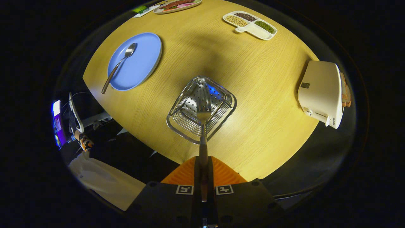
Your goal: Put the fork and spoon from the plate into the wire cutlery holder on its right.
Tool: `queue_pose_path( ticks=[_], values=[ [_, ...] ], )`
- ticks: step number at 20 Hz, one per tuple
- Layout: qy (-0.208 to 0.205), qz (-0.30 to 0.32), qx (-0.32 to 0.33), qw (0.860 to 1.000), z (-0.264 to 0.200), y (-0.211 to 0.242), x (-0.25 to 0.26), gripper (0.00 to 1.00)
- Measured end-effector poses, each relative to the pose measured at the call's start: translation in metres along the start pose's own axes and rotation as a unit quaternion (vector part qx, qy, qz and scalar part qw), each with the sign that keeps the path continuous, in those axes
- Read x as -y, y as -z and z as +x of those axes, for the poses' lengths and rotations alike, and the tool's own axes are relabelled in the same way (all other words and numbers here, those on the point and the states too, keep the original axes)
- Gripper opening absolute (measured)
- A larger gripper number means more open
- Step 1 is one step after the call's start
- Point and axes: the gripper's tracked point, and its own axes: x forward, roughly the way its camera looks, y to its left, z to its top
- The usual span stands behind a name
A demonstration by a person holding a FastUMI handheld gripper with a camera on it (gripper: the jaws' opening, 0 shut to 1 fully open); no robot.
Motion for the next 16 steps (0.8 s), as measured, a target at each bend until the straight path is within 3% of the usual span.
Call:
queue_pose_path(
  ticks=[5, 6, 8, 11, 12, 16],
  values=[
    [-0.008, 0.007, 0.04, 0.999, -0.015, -0.024, -0.003, 0.2],
    [-0.013, 0.009, 0.052, 0.999, -0.018, -0.026, -0.005, 0.42],
    [-0.023, 0.016, 0.081, 0.996, -0.027, -0.031, -0.012, 0.73],
    [-0.038, 0.024, 0.131, 0.99, -0.042, -0.034, -0.026, 0.83],
    [-0.043, 0.026, 0.152, 0.987, -0.046, -0.033, -0.032, 0.96],
    [-0.06, 0.047, 0.223, 0.972, -0.063, -0.018, -0.06, 0.99]
  ],
)
